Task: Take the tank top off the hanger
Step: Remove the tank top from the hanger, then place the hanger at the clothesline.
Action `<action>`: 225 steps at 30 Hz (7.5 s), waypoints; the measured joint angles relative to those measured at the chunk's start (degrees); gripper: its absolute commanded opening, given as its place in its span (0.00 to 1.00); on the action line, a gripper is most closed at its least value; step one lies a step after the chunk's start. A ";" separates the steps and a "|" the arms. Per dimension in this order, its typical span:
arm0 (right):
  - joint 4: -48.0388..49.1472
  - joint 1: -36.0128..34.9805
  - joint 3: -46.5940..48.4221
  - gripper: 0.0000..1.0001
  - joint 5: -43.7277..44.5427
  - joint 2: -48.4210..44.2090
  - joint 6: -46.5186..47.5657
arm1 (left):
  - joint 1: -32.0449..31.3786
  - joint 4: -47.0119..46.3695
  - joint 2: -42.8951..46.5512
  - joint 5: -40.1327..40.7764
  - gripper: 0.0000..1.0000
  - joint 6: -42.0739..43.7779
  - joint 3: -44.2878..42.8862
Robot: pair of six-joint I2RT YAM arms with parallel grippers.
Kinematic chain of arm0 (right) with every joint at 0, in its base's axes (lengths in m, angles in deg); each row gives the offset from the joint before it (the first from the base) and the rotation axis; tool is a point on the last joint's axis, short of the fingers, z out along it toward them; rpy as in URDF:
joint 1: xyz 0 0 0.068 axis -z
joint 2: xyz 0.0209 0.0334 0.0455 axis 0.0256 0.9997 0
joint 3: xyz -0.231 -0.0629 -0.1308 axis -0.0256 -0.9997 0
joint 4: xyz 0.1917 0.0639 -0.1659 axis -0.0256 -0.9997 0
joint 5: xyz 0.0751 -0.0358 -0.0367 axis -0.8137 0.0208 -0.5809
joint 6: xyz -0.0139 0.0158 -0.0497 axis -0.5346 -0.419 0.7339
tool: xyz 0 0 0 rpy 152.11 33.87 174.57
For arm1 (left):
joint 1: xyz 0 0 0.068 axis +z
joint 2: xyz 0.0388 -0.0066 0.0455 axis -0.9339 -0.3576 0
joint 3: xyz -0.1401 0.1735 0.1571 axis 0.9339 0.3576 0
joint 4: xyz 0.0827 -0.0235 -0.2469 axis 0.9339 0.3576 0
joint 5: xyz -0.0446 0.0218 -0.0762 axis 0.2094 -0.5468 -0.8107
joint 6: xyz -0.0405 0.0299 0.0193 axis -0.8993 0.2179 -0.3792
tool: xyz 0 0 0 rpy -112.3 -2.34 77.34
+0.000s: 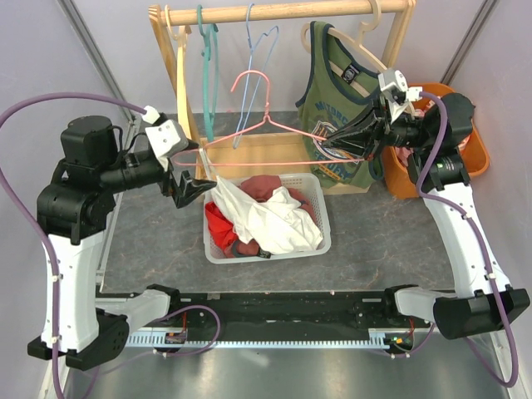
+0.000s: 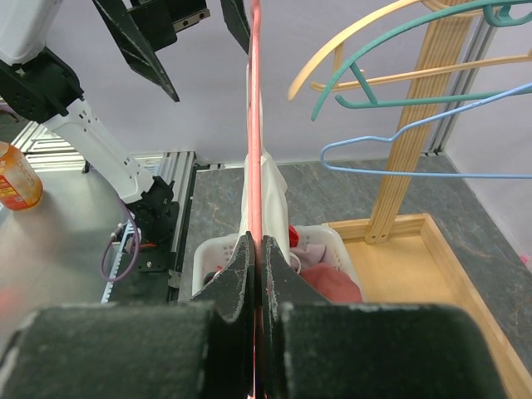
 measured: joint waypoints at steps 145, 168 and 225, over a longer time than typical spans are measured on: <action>-2.21 2.78 6.40 0.00 6.29 -4.96 2.47 | 11.58 -10.01 3.13 -2.80 0.02 -16.20 13.57; -3.32 4.22 1.11 0.00 44.15 -10.16 -2.95 | -14.36 -14.19 -15.06 -14.71 0.02 -19.37 6.51; -30.08 -6.29 -4.59 0.00 67.21 -26.56 9.05 | -19.23 -12.55 -9.88 14.21 0.99 0.13 31.47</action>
